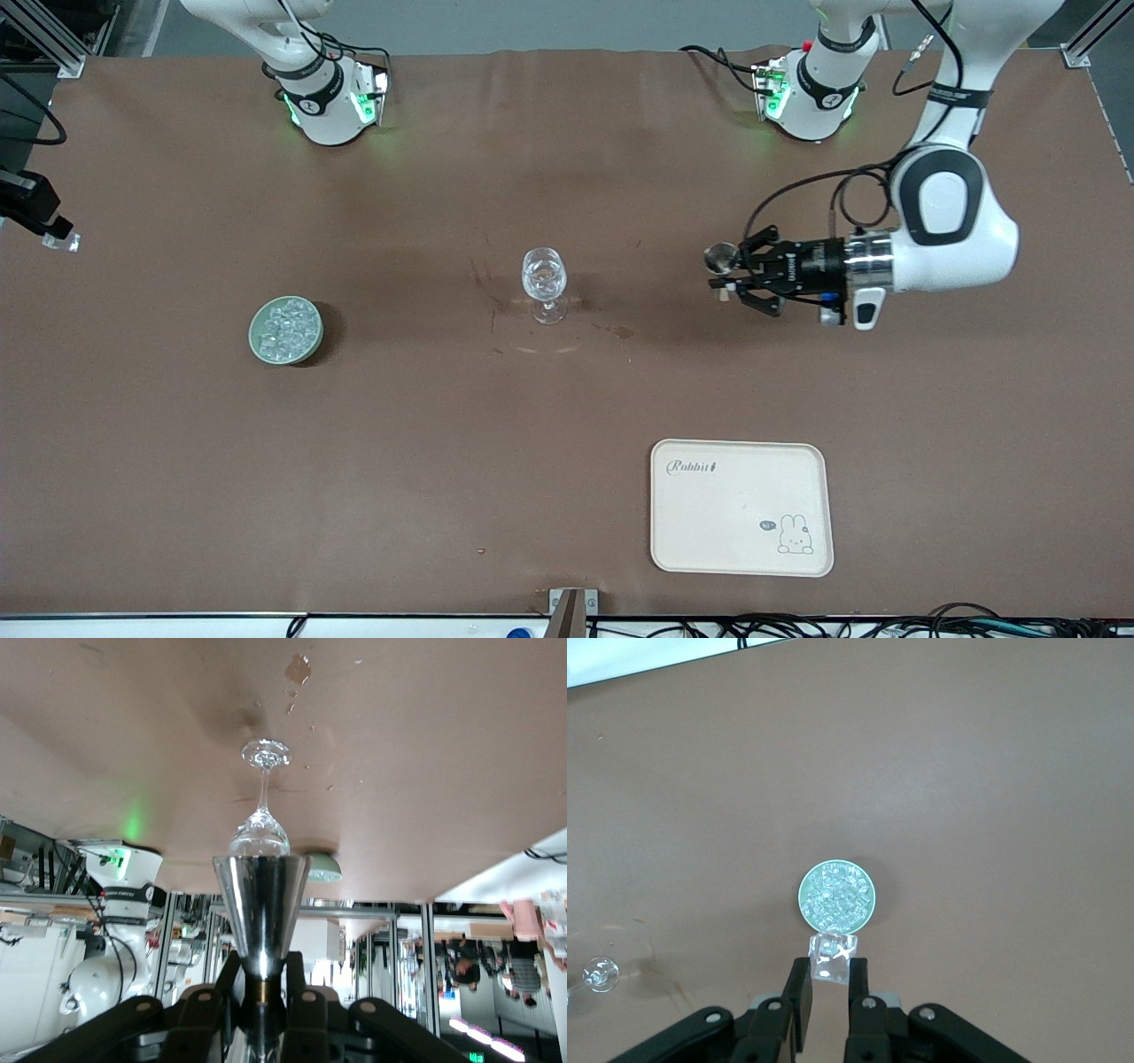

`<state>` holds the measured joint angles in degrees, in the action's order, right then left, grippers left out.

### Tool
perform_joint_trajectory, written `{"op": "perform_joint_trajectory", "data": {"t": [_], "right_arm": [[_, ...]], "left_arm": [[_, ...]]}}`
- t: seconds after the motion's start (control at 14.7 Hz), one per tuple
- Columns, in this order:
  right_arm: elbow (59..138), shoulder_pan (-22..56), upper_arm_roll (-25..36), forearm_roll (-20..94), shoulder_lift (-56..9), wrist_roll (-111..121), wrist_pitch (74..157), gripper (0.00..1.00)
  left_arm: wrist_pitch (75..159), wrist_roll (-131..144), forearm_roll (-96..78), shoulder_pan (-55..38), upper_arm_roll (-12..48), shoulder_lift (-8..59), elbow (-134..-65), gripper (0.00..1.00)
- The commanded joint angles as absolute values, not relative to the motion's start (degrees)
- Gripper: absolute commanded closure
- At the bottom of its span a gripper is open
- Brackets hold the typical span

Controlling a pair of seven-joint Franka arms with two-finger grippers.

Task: Pour wine and add ice with both arms
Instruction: 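Carry the jigger to the wine glass with the left gripper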

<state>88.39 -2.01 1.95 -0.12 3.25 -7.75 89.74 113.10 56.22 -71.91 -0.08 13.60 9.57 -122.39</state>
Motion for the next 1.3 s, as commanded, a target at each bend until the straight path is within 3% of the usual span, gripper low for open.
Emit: {"op": "perform_joint_trajectory", "data": {"t": [0.0,0.61,1.23], "right_arm": [[87.54,-5.28,-1.85,0.09,2.72,-7.29,89.30,0.95],[87.54,-4.39,-1.76,-0.44,2.72,-7.29,89.21,0.95],[87.63,-4.39,-1.85,-0.44,2.72,-7.47,89.12,0.94]], "left_arm": [[118.20,59.32,-71.28,0.35,19.58,8.96,-122.17,0.99],[124.88,59.41,-59.62,-2.20,30.13,19.06,-112.33,0.99],[133.58,71.71,-45.80,-4.83,33.66,28.30,-104.24,0.99]]}}
